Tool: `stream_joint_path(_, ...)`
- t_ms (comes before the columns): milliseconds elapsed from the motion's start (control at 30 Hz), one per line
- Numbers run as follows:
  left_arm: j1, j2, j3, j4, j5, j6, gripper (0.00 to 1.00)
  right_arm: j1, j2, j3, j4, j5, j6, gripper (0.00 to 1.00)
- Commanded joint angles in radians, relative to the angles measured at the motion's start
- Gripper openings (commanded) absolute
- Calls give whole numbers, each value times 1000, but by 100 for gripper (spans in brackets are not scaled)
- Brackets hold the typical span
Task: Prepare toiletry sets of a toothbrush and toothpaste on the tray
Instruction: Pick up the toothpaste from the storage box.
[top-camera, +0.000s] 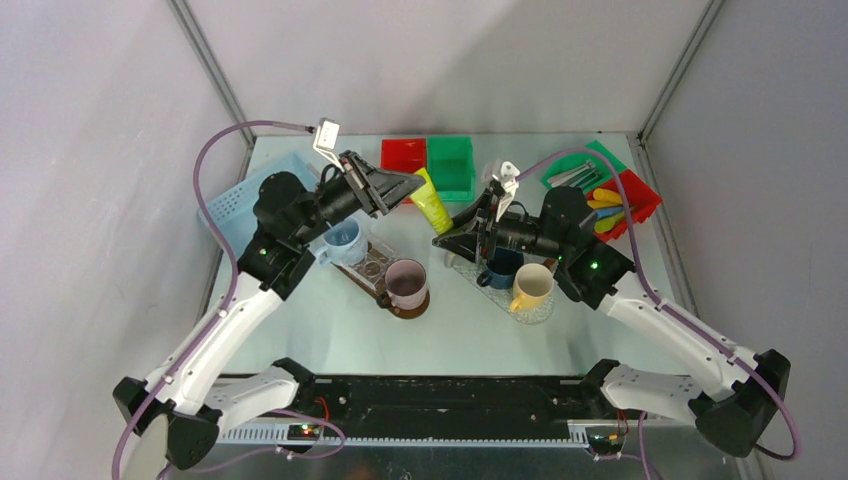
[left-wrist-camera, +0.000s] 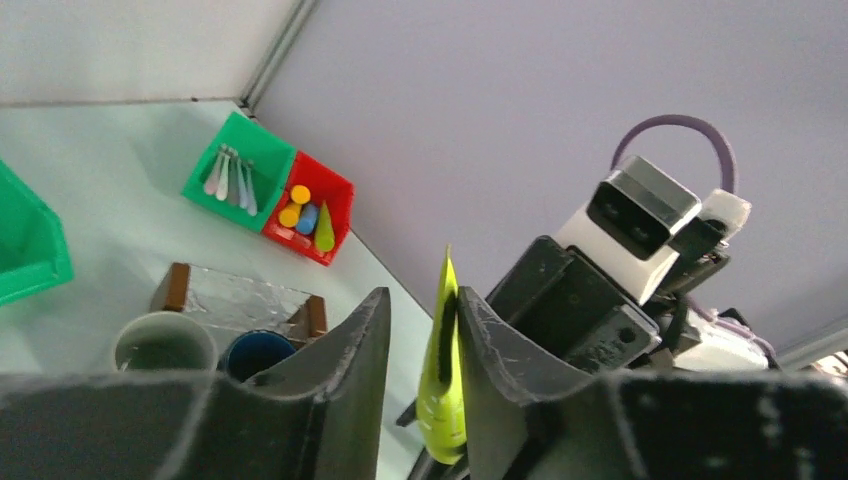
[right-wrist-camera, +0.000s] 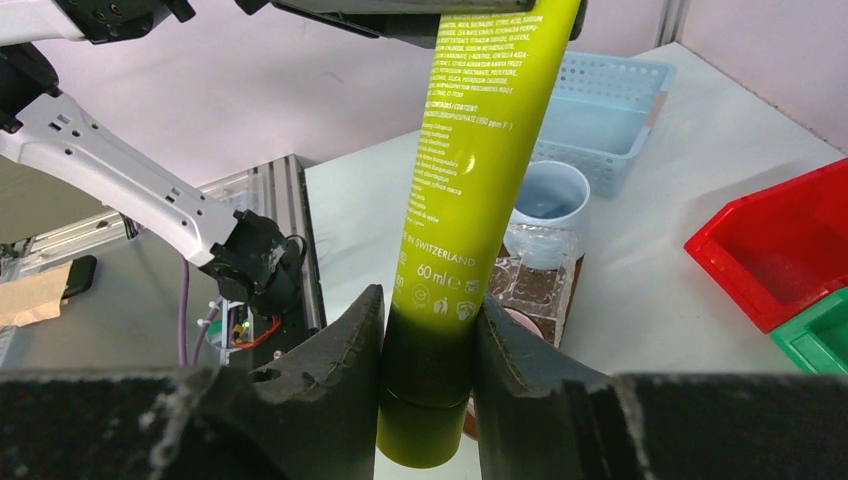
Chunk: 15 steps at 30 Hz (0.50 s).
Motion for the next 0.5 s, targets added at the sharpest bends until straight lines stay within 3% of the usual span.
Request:
stream_joint_path(0,-11,-7,15,52,33,-16,27,6,-12,10,69,-16,-22,10)
stream_joint_path(133,-11,-15,16,44,40,-11,3,7,-11,10,64,-12,-27,12)
stream_joint_path(200,-11,-25,20,28,31,6,1,6,-12,11,59,2,-34,17)
stream_joint_path(267,-12,-42,26,-5,6,41,0,7,-17,10,47,32,-44,31)
stream_joint_path(300,-12,-49,30,-35,-22,57,0,6,-20,10,34,40,-53,44)
stream_joint_path(467,-12,-115,72,-195,-177,207,0,7,-49,10,-21,142,-80,86)
